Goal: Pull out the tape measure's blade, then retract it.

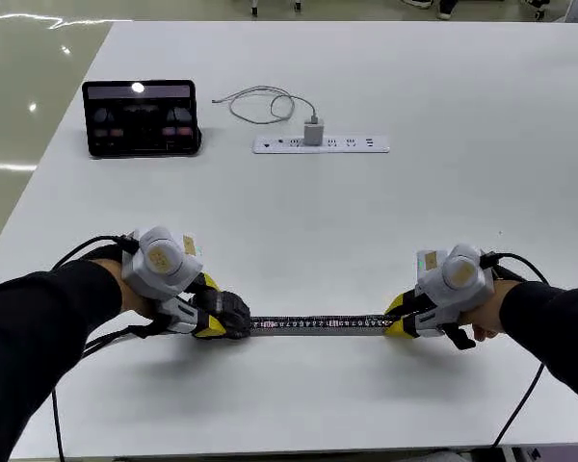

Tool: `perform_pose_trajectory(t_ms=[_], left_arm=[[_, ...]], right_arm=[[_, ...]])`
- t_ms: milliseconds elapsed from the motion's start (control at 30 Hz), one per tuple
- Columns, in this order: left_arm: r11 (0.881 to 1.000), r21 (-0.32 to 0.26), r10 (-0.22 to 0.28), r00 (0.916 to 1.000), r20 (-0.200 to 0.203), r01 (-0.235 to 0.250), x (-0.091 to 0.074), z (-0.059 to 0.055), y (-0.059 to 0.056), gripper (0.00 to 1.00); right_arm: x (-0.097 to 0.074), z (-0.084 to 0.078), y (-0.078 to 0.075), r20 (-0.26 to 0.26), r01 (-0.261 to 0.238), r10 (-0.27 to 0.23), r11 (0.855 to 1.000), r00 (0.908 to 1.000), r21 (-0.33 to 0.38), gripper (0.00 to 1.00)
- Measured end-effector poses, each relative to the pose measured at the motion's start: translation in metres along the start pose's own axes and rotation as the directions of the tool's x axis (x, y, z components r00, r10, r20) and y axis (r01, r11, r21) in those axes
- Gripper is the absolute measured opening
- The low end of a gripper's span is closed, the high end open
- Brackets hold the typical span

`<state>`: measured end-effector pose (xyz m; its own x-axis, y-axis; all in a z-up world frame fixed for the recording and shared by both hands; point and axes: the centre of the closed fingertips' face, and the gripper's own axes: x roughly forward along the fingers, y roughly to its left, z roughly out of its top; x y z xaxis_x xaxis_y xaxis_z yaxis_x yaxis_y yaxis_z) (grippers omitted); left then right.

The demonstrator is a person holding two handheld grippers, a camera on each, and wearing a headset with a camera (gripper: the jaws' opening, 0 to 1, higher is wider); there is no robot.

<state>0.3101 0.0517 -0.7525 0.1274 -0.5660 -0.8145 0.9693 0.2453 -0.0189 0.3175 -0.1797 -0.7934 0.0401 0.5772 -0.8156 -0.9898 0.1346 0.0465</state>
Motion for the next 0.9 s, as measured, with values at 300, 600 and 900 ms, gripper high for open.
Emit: perform_pose_trajectory(t_ms=[300,600,900], left_arm=[[1.0,-0.001,-0.003,1.0,-0.001,0.003,0.0,-0.0002,-0.0001,0.31],[1.0,-0.001,-0.002,1.0,-0.001,0.002,-0.0003,0.0001,-0.001,0.31],[1.0,-0.003,-0.003,1.0,0.001,0.003,0.0005,0.0001,-0.0005,0.31]], right_arm=[[-0.0028,-0.0033,-0.0003,-0.005,-0.001,0.001,1.0,1.0,0.001,0.11],[-0.0041,-0.0044,-0.0002,-0.003,0.0,0.001,1.0,1.0,0.005,0.11],[-0.0033,-0.0038,0.0,-0.016,0.0,0.0,1.0,0.9999,-0.012,0.11]])
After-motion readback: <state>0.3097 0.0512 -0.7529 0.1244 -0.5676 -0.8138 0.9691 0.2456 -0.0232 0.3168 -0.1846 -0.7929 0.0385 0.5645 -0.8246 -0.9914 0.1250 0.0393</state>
